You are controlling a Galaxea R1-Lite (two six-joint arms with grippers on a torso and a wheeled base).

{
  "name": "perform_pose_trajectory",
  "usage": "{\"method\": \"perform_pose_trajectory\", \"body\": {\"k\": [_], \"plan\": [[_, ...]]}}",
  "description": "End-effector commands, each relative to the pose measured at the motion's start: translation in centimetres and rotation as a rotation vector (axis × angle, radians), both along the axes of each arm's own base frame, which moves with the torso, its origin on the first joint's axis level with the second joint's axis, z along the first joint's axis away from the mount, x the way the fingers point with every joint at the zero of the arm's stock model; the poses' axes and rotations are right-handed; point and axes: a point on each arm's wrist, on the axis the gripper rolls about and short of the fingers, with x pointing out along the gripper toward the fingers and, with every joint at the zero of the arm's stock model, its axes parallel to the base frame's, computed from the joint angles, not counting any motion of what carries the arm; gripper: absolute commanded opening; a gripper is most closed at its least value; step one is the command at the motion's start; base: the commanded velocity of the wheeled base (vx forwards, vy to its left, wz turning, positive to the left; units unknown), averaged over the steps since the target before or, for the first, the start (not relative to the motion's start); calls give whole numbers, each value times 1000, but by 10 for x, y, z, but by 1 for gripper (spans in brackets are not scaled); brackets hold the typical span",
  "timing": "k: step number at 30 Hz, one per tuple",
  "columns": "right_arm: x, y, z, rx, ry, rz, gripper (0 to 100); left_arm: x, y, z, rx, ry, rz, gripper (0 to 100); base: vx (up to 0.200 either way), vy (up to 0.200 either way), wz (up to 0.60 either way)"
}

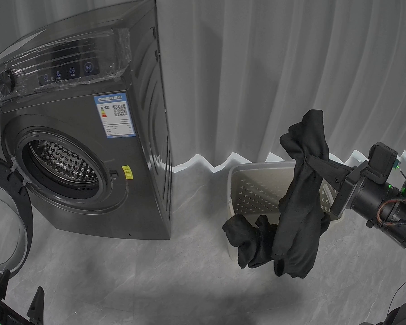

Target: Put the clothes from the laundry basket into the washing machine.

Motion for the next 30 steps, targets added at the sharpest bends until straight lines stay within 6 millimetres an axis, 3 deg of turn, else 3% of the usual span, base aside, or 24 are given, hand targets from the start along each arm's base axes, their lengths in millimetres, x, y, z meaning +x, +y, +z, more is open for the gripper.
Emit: {"method": "perform_pose_trajectory", "body": {"k": [1,30], "plan": [[0,2,-1,0,2,6,0,0,0,-5,0,-1,1,100,0,200,0],[-9,13,-2,13,16,87,0,0,0,-5,1,-3,-1,100,0,193,0]]}}
